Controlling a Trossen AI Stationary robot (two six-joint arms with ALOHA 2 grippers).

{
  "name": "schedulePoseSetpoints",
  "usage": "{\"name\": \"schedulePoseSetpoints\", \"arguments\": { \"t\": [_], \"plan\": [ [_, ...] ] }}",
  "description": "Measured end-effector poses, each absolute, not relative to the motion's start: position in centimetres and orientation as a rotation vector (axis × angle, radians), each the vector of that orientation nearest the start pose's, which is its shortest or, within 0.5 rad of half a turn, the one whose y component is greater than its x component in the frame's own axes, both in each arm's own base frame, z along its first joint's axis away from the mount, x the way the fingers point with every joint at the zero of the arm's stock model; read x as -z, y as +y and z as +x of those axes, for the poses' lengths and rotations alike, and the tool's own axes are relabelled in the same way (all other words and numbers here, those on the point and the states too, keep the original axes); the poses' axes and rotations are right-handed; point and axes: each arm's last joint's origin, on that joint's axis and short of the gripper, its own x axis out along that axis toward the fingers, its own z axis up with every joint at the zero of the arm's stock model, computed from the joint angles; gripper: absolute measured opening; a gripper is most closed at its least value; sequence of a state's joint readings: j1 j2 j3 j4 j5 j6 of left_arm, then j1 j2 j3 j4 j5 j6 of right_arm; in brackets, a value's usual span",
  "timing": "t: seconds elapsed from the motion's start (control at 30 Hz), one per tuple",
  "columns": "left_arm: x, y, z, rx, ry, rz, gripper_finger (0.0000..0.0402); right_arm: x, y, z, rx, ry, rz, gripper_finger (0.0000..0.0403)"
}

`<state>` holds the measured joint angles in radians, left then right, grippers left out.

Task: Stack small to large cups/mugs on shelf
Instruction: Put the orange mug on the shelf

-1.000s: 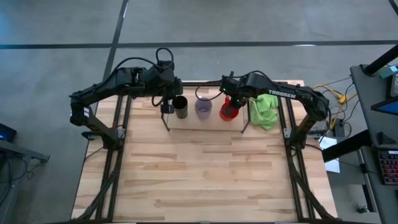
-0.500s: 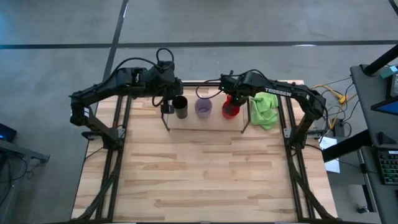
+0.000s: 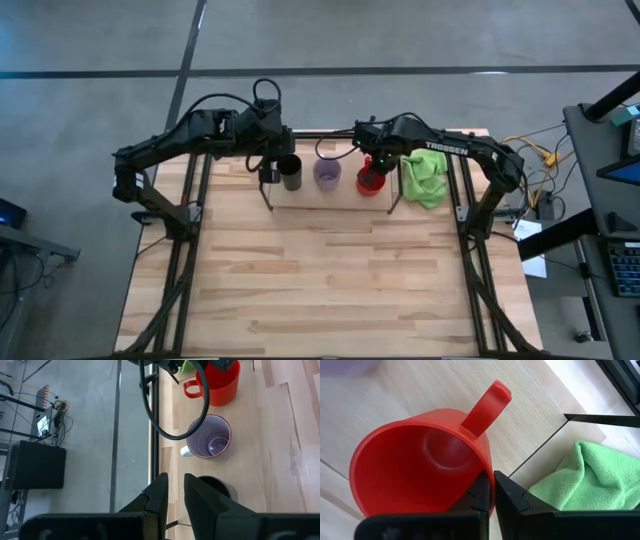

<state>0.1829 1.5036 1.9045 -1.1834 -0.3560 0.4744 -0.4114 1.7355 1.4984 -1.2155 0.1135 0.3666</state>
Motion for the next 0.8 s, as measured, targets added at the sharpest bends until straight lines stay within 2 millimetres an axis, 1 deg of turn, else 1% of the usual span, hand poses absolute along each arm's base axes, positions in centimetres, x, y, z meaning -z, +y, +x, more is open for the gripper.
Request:
{"name": "schedulePoseSetpoints", "arguments": {
  "t": [0.47,0.8],
  "plan": [
    [-45.10,5.94,26.55,-0.316,0.895,0.507,0.0048,-26.22,-13.42,29.82,0.691,1.357,0.516,0.0009],
    [-45.10,5.94,26.55,-0.316,0.895,0.507,0.0048,-26.16,-13.42,30.12,0.673,1.329,0.525,0.0009]
  ]
}}
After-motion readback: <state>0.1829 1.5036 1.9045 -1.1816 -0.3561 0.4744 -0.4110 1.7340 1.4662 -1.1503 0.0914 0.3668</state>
